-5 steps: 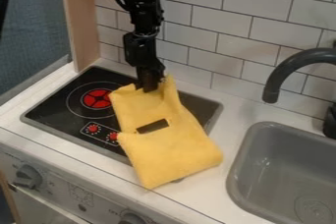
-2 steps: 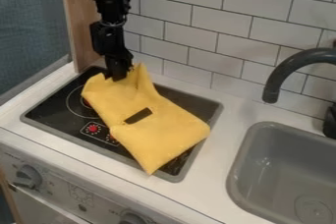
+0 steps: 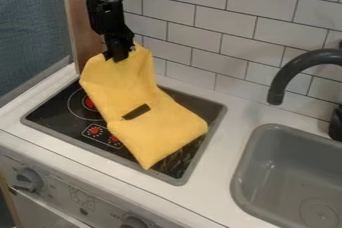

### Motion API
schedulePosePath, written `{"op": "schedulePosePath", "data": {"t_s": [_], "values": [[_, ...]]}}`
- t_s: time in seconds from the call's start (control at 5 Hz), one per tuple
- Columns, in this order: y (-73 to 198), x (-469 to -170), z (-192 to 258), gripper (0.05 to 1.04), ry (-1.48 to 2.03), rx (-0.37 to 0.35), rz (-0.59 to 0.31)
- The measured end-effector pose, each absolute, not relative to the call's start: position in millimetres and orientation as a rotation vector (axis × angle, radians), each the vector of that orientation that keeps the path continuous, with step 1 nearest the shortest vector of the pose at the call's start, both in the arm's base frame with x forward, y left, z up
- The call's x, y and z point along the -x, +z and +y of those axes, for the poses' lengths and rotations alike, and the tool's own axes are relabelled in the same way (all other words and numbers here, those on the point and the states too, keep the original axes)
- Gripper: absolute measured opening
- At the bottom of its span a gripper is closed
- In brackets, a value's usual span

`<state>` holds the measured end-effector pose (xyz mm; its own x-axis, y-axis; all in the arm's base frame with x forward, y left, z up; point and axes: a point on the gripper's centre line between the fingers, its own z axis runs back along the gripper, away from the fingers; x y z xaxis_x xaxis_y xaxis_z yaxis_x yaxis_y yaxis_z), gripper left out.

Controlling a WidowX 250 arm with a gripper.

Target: Fold the cloth from top to bottom

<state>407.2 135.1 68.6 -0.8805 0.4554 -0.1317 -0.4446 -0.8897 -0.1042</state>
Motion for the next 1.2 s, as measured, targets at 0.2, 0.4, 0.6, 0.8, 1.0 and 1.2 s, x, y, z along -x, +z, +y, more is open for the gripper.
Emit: {"op": "schedulePosePath", "data": {"t_s": [0.2,0.4,0.6,0.8,1.0,1.2], "values": [[79,-395,119,0.056,2.654,0.226,-0.085],[86,-382,86,0.056,2.607,0.23,-0.072],[92,-366,52,0.056,2.565,0.243,-0.076],[85,-355,16,0.055,2.531,0.229,-0.075],[69,-345,-12,0.055,2.51,0.204,-0.078],[57,-339,-27,0.055,2.483,0.211,-0.1]]}}
